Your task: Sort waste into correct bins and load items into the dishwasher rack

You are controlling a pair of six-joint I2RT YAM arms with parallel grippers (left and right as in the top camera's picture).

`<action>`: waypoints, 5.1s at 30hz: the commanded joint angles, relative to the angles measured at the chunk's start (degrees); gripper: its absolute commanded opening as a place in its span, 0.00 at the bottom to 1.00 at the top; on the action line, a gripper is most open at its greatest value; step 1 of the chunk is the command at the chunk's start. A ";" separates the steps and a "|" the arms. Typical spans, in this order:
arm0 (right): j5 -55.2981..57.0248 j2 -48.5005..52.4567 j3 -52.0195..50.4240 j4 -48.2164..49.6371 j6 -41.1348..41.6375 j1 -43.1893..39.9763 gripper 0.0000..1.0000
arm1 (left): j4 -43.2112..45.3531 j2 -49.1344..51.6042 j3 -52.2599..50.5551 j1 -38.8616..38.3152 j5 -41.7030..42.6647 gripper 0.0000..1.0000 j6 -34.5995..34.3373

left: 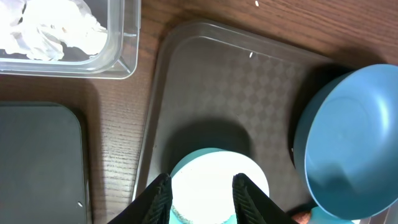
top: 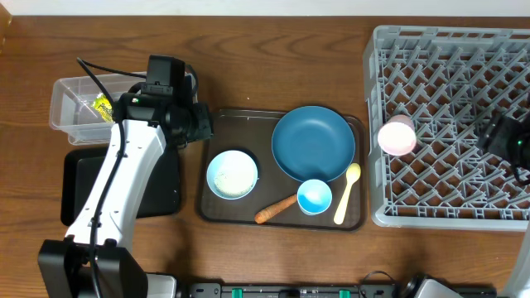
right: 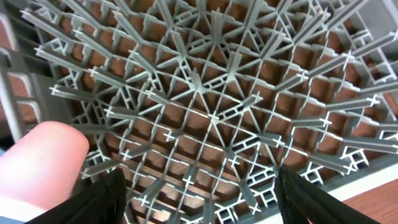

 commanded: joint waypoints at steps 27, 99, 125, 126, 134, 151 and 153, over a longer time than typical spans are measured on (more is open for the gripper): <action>-21.55 3.82 0.63 1.57 -0.28 3.06 0.97 | 0.28 -0.66 0.59 0.13 0.37 0.40 0.50; -11.96 3.80 4.44 5.66 1.60 29.22 0.01 | 0.09 -0.63 0.42 0.13 0.33 0.42 0.48; -4.98 29.66 4.44 7.15 3.41 51.36 0.01 | 0.04 -0.63 0.42 0.13 0.33 0.42 0.48; -4.76 30.12 4.44 7.28 3.48 51.41 0.01 | 0.04 -0.63 0.42 0.13 0.33 0.42 0.48; -1.14 30.51 4.44 7.06 5.11 51.41 0.12 | 0.02 -0.63 0.42 0.13 0.33 0.42 0.48; -3.56 23.96 6.03 7.06 5.51 51.28 0.55 | 2.08 -0.63 0.44 -1.68 0.33 0.42 0.57; -3.52 20.87 6.86 7.08 4.37 51.15 0.63 | 3.52 -0.63 0.44 -2.75 0.33 0.43 1.05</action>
